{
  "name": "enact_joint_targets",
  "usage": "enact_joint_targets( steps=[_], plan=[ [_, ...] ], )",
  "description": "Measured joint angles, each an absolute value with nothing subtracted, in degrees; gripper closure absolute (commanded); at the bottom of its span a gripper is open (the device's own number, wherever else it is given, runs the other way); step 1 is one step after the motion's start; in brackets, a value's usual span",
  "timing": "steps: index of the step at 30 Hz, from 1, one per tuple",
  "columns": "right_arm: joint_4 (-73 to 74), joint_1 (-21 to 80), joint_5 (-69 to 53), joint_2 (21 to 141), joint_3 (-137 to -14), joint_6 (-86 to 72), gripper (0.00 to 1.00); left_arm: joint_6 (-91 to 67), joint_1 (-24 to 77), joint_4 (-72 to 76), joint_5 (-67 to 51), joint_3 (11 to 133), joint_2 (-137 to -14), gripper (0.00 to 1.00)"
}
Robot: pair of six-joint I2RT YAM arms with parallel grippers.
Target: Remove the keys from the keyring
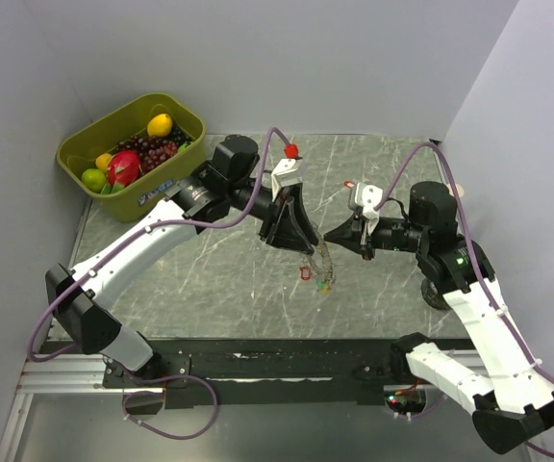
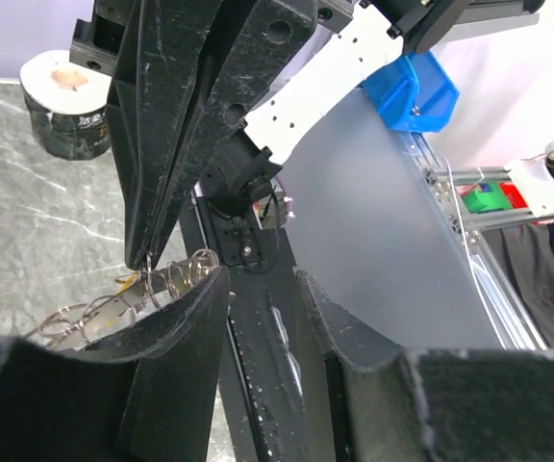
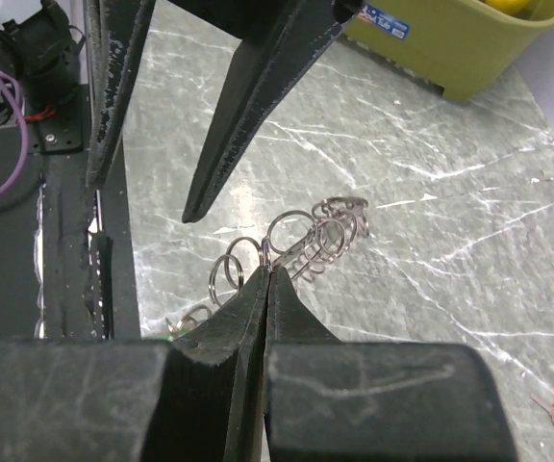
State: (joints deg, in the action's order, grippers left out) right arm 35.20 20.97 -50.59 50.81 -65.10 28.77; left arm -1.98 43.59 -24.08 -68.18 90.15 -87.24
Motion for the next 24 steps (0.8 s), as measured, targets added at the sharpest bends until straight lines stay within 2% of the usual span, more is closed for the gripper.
enact_joint_targets(
  steps=[17, 24],
  plan=[
    [36.0, 20.9, -54.3, 50.3, -65.1, 29.9, 1.0, -2.6, 43.6, -22.7, -61.8, 90.1, -87.2, 0.59],
    [35.9, 20.9, -54.4, 49.6, -65.1, 29.6, 1.0, -2.5, 43.7, -22.1, -61.7, 89.4, -87.3, 0.62]
  ],
)
